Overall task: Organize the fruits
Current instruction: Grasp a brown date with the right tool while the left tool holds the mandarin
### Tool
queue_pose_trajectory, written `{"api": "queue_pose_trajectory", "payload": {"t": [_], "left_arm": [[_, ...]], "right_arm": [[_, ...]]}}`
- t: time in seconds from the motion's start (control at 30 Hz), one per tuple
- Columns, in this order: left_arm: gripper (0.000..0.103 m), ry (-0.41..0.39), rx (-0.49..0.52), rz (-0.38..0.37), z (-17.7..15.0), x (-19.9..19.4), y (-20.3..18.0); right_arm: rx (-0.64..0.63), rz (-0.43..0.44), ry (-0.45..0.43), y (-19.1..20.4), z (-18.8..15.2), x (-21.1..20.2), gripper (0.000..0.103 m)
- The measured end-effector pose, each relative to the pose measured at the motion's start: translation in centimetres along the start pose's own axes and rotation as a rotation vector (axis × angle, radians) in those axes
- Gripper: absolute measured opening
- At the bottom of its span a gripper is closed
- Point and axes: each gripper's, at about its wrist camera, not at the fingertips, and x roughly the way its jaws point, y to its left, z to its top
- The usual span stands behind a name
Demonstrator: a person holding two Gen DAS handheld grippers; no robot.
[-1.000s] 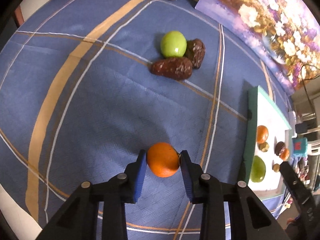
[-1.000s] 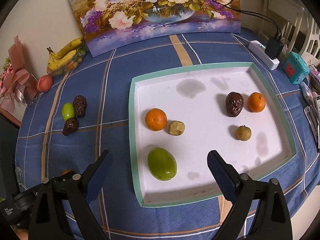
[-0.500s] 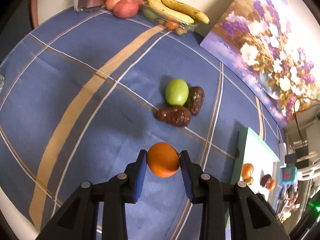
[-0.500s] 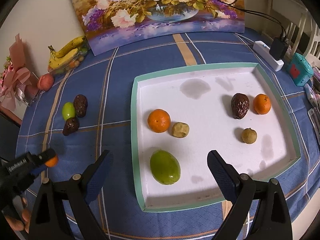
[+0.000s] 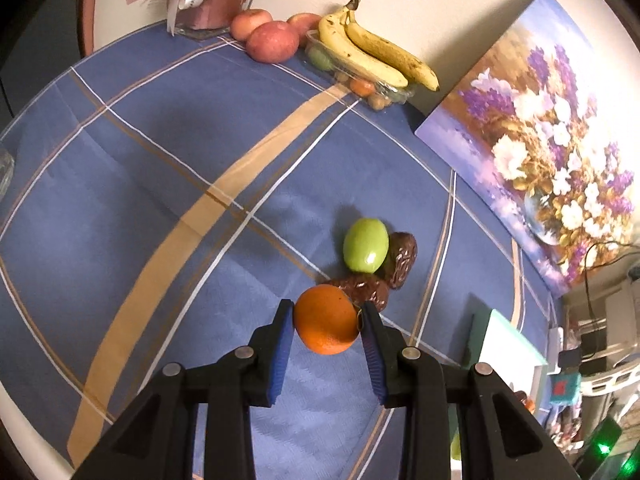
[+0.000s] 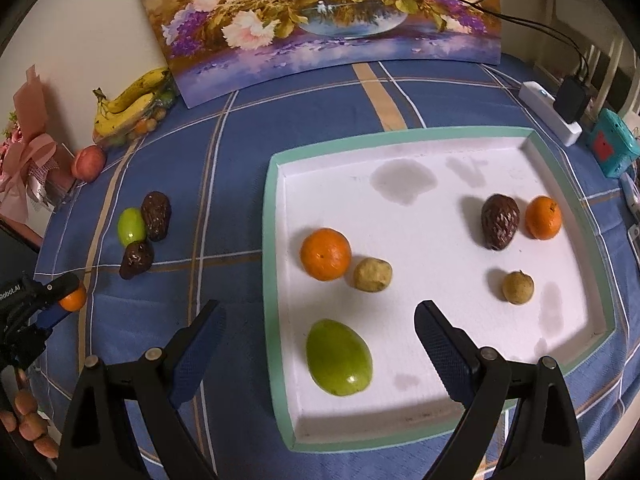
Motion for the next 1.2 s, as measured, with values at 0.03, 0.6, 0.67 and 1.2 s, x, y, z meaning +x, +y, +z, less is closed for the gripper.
{"api": "queue_pose_trajectory", "payload": {"t": [0.03, 0.6, 0.67, 1.2], "left_arm": [[0.035, -0.002, -0.001, 0.002, 0.1, 0.0, 0.0], [0.035, -0.009, -0.062, 0.031, 3.2, 1.4, 2.9], [0.035, -0.009, -0.066, 0.055, 3.5, 1.7, 3.6], [0.035, -0.017, -0.15, 0.085, 4.7, 2.3, 7.4]], "right_arm": [[-0.01, 0.002, -0.005, 0.3, 0.1, 0.0, 0.095], [-0.257, 0.018, -0.015, 9.2, 3.1, 2.5, 0.094], [-0.291, 0.019, -0.013, 10.4, 3.2, 2.8, 0.094], [-0.485, 0.043, 0.026, 18.1, 2.0, 6.6, 0.094]]}}
